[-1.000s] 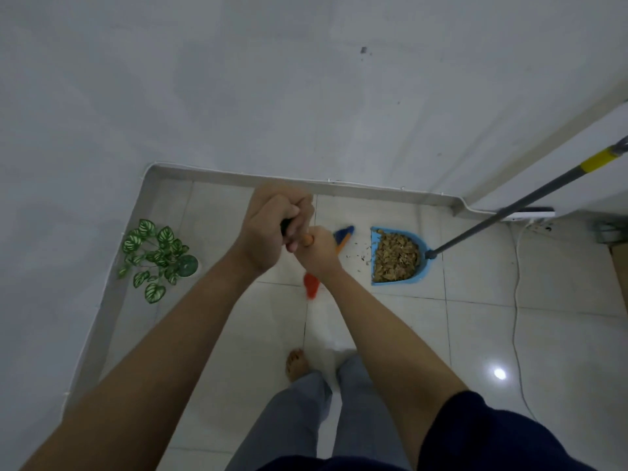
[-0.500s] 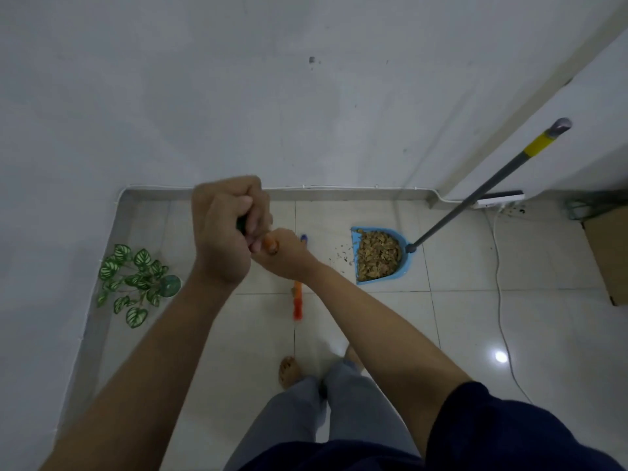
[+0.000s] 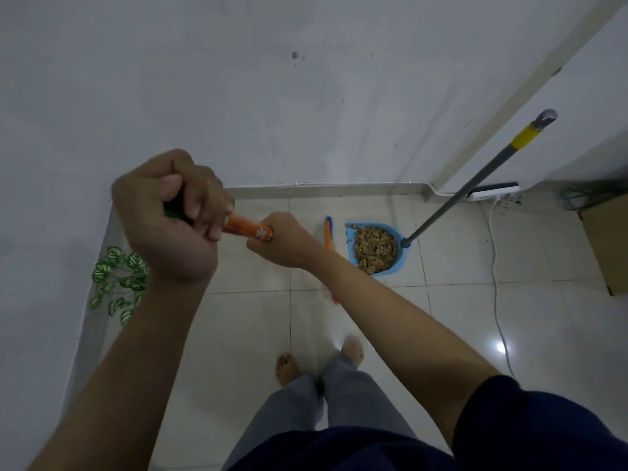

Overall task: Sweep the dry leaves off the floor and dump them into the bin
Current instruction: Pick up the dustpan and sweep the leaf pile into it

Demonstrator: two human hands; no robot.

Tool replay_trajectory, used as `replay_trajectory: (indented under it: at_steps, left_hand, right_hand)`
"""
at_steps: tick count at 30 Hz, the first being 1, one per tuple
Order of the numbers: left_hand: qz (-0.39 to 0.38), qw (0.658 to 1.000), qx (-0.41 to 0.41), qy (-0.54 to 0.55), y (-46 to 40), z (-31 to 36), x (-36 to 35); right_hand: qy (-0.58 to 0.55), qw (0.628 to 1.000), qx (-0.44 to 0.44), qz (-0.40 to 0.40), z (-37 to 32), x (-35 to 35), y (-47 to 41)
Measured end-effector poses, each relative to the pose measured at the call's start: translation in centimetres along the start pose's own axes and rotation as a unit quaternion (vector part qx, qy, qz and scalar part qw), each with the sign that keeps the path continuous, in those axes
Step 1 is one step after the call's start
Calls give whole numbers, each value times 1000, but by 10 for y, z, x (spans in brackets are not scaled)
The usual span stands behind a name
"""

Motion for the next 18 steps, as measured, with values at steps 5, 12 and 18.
replay_trajectory:
  at_steps: [5,12,18]
  left_hand:
    - [-21,999,6,-28,-2,-16,-7]
    - [-61,996,66,14,17,-62,-25]
    - [-70,996,39,38,14,-40,-18]
  right_hand:
    - [-13,1000,-9,-11,9,-10,-15]
    - [-6,995,-101,2,66,-13,11]
    - [6,997,-69,30,47,-4,23]
Point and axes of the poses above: each hand's wrist, its own y-axis away from the middle knuckle, its own x-axis out of the back of the hand, z = x × y, the point moved 3 cm from there along -y, towards the middle knuckle, and after that the axes turned 15 degrees about -z, right-handed, at the moved point
